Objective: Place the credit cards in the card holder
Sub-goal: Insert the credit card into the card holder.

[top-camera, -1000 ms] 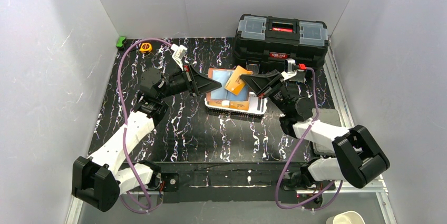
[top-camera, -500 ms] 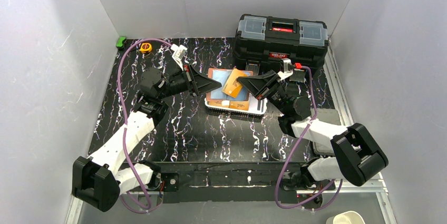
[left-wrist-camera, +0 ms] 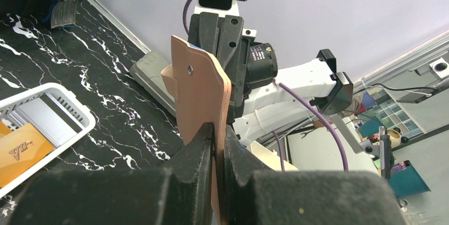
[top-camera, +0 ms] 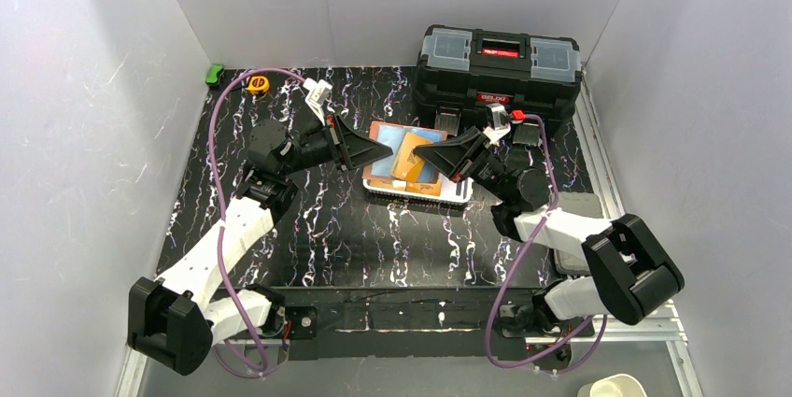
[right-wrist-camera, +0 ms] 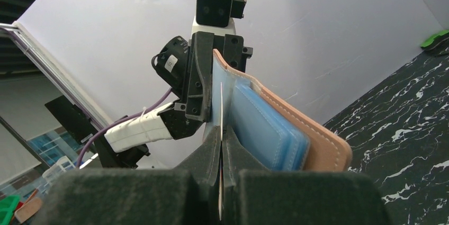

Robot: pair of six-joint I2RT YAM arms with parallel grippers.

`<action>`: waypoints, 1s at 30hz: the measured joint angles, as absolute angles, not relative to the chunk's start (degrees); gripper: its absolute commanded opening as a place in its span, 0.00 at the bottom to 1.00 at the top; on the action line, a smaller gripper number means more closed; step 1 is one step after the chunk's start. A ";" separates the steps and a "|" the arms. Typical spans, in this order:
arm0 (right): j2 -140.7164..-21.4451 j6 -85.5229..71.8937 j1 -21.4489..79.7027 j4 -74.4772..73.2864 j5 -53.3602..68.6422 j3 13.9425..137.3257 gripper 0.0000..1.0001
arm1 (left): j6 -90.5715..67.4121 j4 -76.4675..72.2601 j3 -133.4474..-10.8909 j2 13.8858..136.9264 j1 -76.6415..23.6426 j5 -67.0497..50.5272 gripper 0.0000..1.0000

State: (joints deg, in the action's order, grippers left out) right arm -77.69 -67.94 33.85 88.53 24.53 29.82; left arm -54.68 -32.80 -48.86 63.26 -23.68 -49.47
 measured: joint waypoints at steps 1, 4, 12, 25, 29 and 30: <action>-77.89 -68.01 33.85 88.53 25.02 30.09 0.01 | -54.68 -32.75 -48.86 63.26 -23.68 -49.56 0.00; -78.22 -68.01 33.80 88.58 26.24 30.74 0.01 | -54.68 -32.73 -48.93 63.24 -23.62 -49.98 0.00; -78.94 -68.01 33.74 88.66 27.92 32.05 0.01 | -54.65 -32.80 -48.95 63.02 -23.33 -50.39 0.00; -80.31 -68.64 33.36 88.97 30.81 34.98 0.01 | -54.43 -32.75 -49.52 62.24 -23.00 -50.41 0.00; -79.94 -68.86 33.41 89.54 29.82 32.86 0.01 | -54.02 -32.03 -49.52 62.24 -23.07 -50.61 0.00; -79.79 -68.88 33.41 89.69 29.67 32.36 0.01 | -53.95 -31.77 -49.52 62.24 -23.09 -50.70 0.00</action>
